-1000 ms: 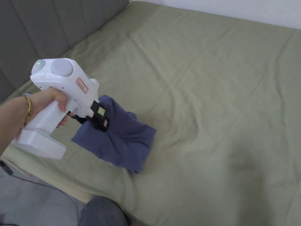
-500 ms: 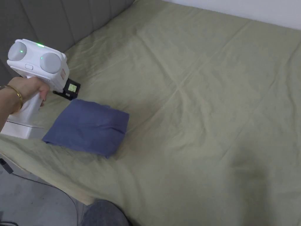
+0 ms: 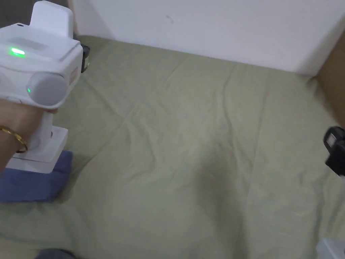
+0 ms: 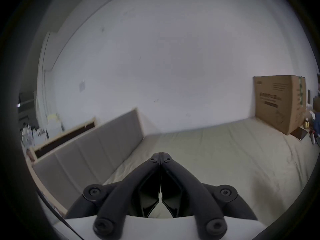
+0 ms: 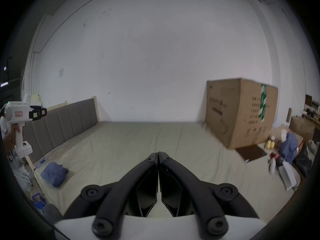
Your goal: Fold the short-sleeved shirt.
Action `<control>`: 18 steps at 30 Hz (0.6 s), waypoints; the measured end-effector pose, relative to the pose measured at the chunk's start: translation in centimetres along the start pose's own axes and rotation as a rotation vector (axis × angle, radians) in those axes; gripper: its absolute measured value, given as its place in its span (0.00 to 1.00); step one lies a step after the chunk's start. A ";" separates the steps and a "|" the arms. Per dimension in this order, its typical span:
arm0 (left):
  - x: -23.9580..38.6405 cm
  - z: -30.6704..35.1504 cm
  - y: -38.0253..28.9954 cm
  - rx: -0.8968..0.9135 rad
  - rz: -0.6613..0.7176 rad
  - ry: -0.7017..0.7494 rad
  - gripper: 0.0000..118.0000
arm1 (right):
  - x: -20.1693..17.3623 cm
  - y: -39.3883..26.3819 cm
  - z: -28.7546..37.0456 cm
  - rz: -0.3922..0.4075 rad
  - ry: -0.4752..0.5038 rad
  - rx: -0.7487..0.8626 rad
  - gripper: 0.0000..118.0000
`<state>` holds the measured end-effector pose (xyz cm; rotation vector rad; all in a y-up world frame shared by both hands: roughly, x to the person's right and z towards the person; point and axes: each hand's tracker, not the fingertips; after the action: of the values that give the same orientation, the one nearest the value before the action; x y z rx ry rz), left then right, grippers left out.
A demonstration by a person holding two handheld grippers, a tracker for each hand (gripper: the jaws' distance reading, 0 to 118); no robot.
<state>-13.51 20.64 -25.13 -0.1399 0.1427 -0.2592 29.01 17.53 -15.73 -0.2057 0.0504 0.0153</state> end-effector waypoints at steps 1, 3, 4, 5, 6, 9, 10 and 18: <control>1.6 1.0 0.3 0.046 -0.008 -0.011 0.00 | 0.3 0.5 0.4 0.012 -0.011 0.020 0.00; 4.3 2.8 0.8 0.079 0.031 -0.064 0.00 | 0.9 1.1 0.9 0.006 -0.018 0.035 0.00; 5.4 3.4 1.0 0.088 0.066 -0.093 0.00 | 1.2 1.2 1.2 -0.002 -0.017 0.042 0.00; 6.3 4.1 1.0 0.103 0.102 -0.123 0.00 | 1.3 1.3 1.4 -0.003 -0.017 0.049 0.00; 7.4 4.8 0.9 0.101 0.127 -0.143 0.00 | 1.2 1.3 1.7 0.003 -0.028 0.054 0.00; 9.9 6.0 -0.1 0.119 0.130 -0.174 0.00 | 1.1 0.7 2.2 0.006 -0.040 0.059 0.00; 10.5 6.4 -0.5 0.118 0.148 -0.201 0.00 | 1.1 0.4 2.3 0.002 -0.039 0.055 0.00; 12.8 7.1 -5.0 0.022 0.209 -0.274 0.00 | 0.6 -3.0 1.9 0.008 -0.066 0.039 0.00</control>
<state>-1.36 13.27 -18.96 -0.1358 -0.1180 -0.0315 29.76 14.96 -13.24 -0.1662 -0.0143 0.0294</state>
